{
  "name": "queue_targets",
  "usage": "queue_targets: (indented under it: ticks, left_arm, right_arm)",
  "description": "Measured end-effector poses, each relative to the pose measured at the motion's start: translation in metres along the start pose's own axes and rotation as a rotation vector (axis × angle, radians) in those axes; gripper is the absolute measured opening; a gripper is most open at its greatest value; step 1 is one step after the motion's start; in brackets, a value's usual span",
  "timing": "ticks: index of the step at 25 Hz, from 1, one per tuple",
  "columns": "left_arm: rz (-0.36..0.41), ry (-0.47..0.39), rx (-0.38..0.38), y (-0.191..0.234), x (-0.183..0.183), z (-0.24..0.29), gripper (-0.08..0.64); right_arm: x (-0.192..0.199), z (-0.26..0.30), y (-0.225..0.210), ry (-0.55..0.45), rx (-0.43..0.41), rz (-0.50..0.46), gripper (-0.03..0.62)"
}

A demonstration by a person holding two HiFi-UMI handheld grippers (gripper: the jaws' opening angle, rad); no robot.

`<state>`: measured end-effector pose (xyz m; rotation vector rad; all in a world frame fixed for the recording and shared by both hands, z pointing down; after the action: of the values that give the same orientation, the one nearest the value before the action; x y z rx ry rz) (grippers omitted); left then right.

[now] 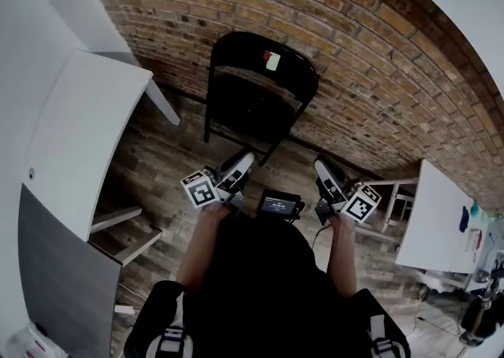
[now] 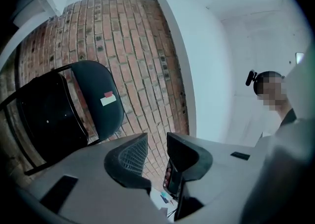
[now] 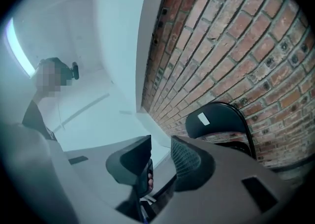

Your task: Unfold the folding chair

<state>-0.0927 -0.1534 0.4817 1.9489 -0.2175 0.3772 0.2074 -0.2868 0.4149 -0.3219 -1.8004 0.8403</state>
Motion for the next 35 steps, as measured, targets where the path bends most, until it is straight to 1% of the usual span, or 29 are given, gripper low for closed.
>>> queue_targets:
  ticks: [2, 6, 11, 13, 15, 20, 24, 27, 30, 35]
  left_arm:
    - [-0.021, 0.001, -0.006, 0.010, -0.007, 0.001, 0.126]
    - [-0.077, -0.004, -0.035, 0.029, -0.012, 0.002, 0.126]
    - [-0.092, 0.005, -0.085, 0.046, -0.015, 0.013, 0.126]
    - [-0.074, 0.005, -0.109, 0.054, -0.018, 0.020, 0.126]
    - [-0.039, 0.006, -0.134, 0.061, -0.021, 0.030, 0.126]
    - [-0.002, -0.026, -0.182, 0.079, -0.026, 0.066, 0.127]
    - [0.024, -0.063, -0.217, 0.092, -0.027, 0.099, 0.136]
    - [0.046, -0.065, -0.251, 0.100, -0.023, 0.116, 0.137]
    - [0.062, -0.068, -0.279, 0.100, -0.018, 0.127, 0.137]
    - [0.068, -0.087, -0.341, 0.107, -0.009, 0.125, 0.137]
  right_arm:
    - [0.001, 0.010, -0.001, 0.021, 0.022, -0.030, 0.109]
    - [0.004, 0.016, -0.006, 0.035, 0.062, -0.045, 0.109]
    - [-0.007, 0.029, -0.028, 0.045, 0.085, -0.066, 0.109]
    - [-0.015, 0.039, -0.043, 0.049, 0.082, -0.078, 0.109]
    - [-0.024, 0.052, -0.061, 0.062, 0.070, -0.086, 0.109]
    - [-0.050, 0.087, -0.106, 0.137, 0.027, -0.108, 0.127]
    - [-0.066, 0.117, -0.141, 0.202, -0.018, -0.106, 0.146]
    - [-0.076, 0.131, -0.162, 0.235, -0.043, -0.098, 0.152]
    - [-0.083, 0.140, -0.180, 0.256, -0.063, -0.084, 0.153]
    - [-0.086, 0.144, -0.200, 0.303, -0.053, -0.087, 0.156]
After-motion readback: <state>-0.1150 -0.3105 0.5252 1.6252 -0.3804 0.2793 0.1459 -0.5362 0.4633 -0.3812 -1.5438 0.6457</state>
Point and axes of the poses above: the fingertips, and each gripper's own axes: z forward along the fingers, y to its left, x out of its underside, the point moved 10 cm from there along -z, backward along the fingers, and after that the axes turned 13 degrees about -y, right-handed, at the moved point
